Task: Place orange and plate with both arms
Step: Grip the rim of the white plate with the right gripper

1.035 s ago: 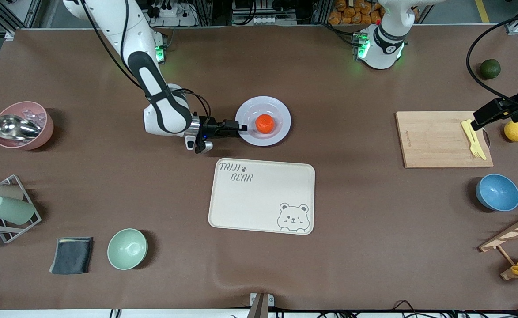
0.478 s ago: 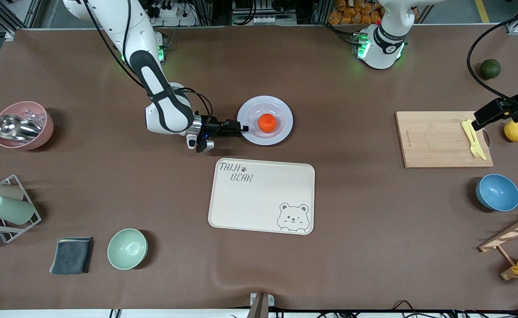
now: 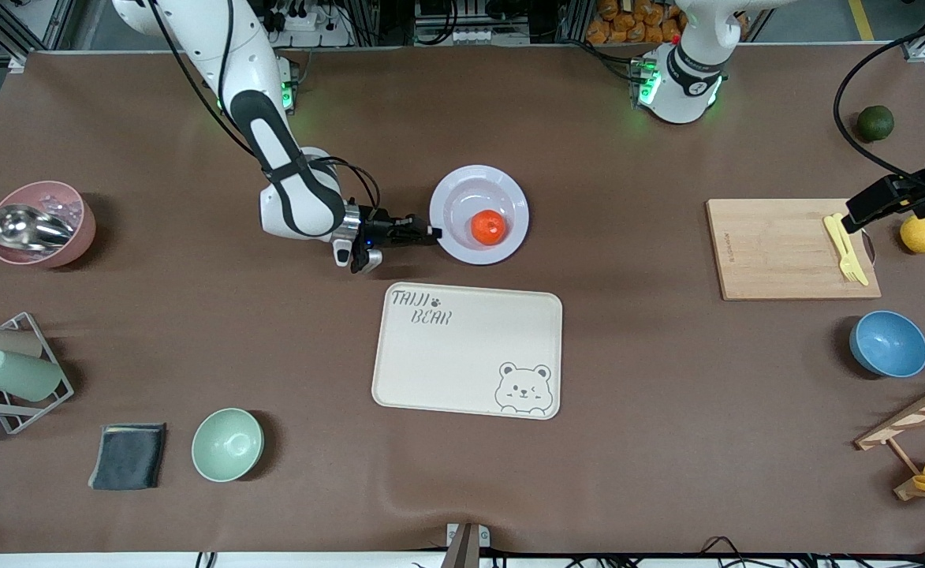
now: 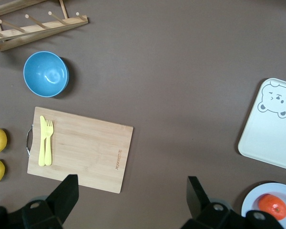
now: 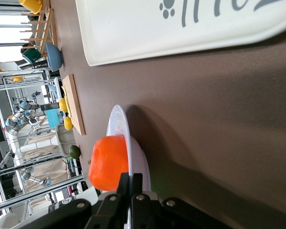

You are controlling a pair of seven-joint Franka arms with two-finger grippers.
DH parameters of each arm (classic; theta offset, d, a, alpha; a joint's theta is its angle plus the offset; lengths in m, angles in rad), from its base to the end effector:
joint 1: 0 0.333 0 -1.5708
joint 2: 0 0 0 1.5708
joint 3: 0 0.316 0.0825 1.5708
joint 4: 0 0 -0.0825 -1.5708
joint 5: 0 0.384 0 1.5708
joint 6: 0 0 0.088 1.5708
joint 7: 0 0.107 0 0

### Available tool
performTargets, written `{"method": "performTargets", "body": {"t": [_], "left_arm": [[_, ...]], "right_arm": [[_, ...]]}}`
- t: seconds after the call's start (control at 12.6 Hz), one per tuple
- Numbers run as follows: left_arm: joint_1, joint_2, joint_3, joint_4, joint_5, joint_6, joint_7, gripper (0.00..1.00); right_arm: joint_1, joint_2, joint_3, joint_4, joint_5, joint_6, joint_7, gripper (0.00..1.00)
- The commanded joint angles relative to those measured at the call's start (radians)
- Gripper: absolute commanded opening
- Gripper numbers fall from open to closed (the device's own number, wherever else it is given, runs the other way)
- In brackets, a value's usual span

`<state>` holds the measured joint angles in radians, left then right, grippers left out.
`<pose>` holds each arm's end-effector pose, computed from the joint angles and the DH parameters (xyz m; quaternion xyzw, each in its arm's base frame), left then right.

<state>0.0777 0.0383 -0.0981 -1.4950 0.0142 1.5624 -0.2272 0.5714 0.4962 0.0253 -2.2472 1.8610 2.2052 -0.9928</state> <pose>0.5661 -0.0088 0.6382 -0.9945 -0.1034 -0.0152 0.0034 0.4023 0.3138 0.1301 -0.8501 0.0329 0.0603 0.5221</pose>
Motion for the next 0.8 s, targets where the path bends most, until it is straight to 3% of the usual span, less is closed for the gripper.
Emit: {"method": "performTargets", "body": {"t": [0.0, 0.32, 0.48, 0.72], "left_arm": [[0.004, -0.011, -0.002, -0.010, -0.031, -0.002, 0.022, 1.00], [0.010, -0.012, -0.002, -0.010, -0.033, -0.002, 0.022, 1.00], [0.007, -0.014, -0.002, -0.011, -0.031, -0.002, 0.023, 1.00], [0.004, -0.011, -0.002, -0.011, -0.031, -0.001, 0.022, 1.00]], "right_arm": [[0.008, -0.019, -0.005, -0.015, 0.091, 0.002, -0.018, 0.00], [-0.005, -0.034, -0.005, -0.015, 0.154, -0.073, -0.014, 0.00], [-0.019, -0.042, -0.004, -0.031, 0.226, -0.158, -0.010, 0.00], [-0.019, -0.050, -0.004, -0.035, 0.271, -0.171, -0.003, 0.00]]}}
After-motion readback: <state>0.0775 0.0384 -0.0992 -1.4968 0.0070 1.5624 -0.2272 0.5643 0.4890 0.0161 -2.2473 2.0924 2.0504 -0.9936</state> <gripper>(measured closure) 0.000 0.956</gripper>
